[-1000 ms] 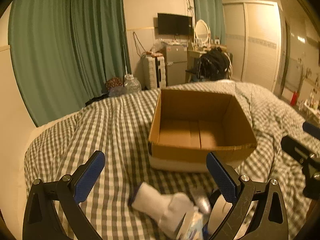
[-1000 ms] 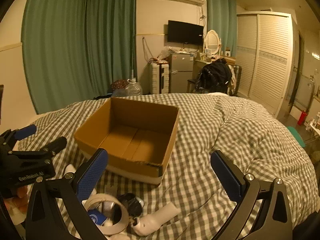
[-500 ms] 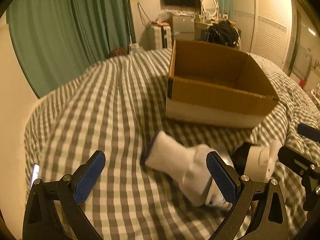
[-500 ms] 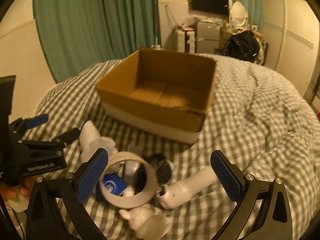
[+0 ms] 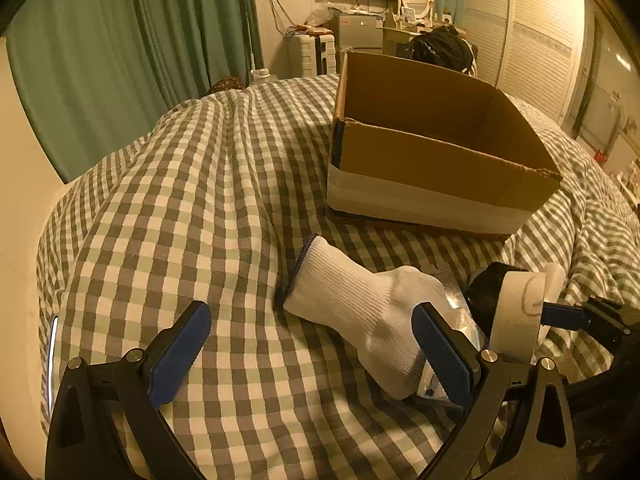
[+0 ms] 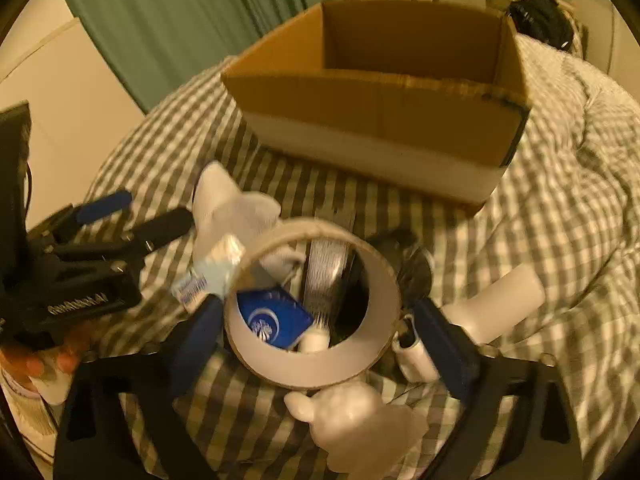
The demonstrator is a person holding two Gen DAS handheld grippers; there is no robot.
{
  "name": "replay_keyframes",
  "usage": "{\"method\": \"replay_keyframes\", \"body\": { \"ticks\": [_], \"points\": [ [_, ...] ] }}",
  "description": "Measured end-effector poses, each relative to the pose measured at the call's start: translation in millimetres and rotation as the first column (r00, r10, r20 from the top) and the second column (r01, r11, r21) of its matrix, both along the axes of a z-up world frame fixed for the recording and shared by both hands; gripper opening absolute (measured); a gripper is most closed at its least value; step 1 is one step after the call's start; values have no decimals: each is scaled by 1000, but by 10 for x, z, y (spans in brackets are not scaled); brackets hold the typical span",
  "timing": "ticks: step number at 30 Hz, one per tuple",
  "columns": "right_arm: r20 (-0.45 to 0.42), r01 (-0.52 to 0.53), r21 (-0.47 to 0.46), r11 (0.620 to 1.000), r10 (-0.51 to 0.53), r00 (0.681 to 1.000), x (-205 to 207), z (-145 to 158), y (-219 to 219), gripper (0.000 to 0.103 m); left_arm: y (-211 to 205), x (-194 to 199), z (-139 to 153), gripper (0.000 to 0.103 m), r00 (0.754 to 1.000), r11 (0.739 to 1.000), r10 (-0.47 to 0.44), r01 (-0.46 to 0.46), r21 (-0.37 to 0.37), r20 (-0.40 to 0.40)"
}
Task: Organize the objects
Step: 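Grasp the tissue packet with the left gripper while the right gripper grasps the tape roll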
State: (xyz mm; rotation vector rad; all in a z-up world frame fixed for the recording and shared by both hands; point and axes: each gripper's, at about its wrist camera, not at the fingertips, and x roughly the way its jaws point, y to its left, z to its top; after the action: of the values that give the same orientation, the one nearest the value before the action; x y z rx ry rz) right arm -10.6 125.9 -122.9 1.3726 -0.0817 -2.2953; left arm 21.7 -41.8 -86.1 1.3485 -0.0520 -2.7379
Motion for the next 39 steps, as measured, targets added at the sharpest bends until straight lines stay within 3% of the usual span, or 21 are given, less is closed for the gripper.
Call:
{"method": "replay_keyframes", "body": {
  "ticks": [5, 11, 14, 16, 17, 18, 22, 30, 39],
  "points": [
    [-76, 20, 29, 999, -18, 997, 96, 161, 77, 82, 122, 102, 41, 99, 1000, 999, -29, 29, -19, -5],
    [-227, 155, 122, 980, -125, 966, 186, 468, 353, 82, 490, 235, 12, 94, 990, 990, -141, 141, 19, 13],
    [-248, 196, 113, 974, -163, 955, 210, 495, 450, 82, 731, 220, -127, 83, 978, 979, -202, 201, 25, 60],
    [-247, 216, 99, 971, -187, 951, 225, 506, 538, 82, 842, 196, -198, 67, 969, 972, -234, 233, 26, 83],
    [-246, 222, 98, 970, -193, 950, 199, 517, 551, 82, 904, 192, -240, 64, 967, 971, -238, 240, -5, 94],
    [-248, 229, 93, 969, -200, 948, 208, 525, 577, 82, 937, 199, -256, 52, 967, 970, -236, 240, -35, 94],
    [-256, 231, 73, 970, -205, 945, 248, 584, 634, 82, 951, 231, -220, 39, 968, 971, -235, 239, -30, 86],
    [-279, 248, 46, 968, -226, 933, 398, 653, 733, 82, 881, 365, -70, 29, 976, 978, -208, 209, -6, 64],
    [-308, 259, 42, 965, -234, 922, 560, 751, 741, 82, 789, 578, 438, 24, 981, 981, -191, 192, 23, -34]
  ]
}}
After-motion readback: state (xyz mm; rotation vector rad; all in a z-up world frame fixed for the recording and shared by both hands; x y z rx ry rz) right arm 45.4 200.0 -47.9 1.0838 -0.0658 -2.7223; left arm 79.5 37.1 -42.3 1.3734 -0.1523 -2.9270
